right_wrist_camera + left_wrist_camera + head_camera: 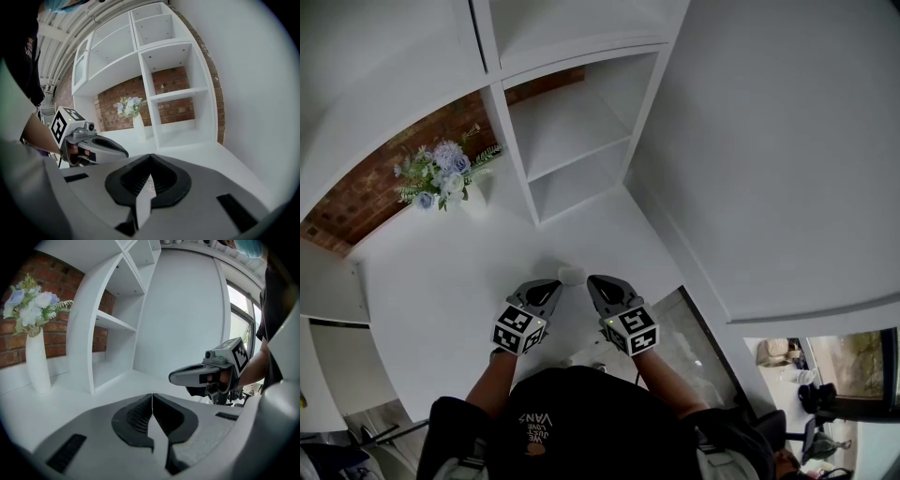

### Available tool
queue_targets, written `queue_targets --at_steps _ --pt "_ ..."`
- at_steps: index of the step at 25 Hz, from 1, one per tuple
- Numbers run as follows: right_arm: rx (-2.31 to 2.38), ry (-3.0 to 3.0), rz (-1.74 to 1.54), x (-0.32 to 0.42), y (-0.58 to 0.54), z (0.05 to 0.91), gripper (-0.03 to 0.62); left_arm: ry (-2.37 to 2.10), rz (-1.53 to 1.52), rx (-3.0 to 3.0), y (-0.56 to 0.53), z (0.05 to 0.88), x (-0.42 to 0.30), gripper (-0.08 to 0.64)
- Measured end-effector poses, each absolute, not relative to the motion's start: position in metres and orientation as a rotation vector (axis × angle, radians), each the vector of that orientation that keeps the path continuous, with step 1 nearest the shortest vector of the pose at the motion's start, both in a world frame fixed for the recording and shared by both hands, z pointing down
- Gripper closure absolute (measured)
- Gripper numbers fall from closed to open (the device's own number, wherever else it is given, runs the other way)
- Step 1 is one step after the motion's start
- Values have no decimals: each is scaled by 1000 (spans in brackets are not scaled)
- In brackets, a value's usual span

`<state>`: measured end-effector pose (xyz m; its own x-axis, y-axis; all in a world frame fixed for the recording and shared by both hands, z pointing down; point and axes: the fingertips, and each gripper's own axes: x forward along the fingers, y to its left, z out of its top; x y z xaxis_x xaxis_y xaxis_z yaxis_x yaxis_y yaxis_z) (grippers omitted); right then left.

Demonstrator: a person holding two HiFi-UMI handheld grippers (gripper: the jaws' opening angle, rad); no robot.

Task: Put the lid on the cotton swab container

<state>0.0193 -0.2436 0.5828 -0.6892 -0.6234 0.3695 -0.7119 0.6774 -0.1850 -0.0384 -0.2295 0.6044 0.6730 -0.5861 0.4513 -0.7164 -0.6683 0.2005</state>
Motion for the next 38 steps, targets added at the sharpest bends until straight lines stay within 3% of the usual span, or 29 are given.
queue_targets --at_steps 38 --pt "1081 -2724 415 103 -95 526 594 -1386 341 2496 -66 538 -26 549"
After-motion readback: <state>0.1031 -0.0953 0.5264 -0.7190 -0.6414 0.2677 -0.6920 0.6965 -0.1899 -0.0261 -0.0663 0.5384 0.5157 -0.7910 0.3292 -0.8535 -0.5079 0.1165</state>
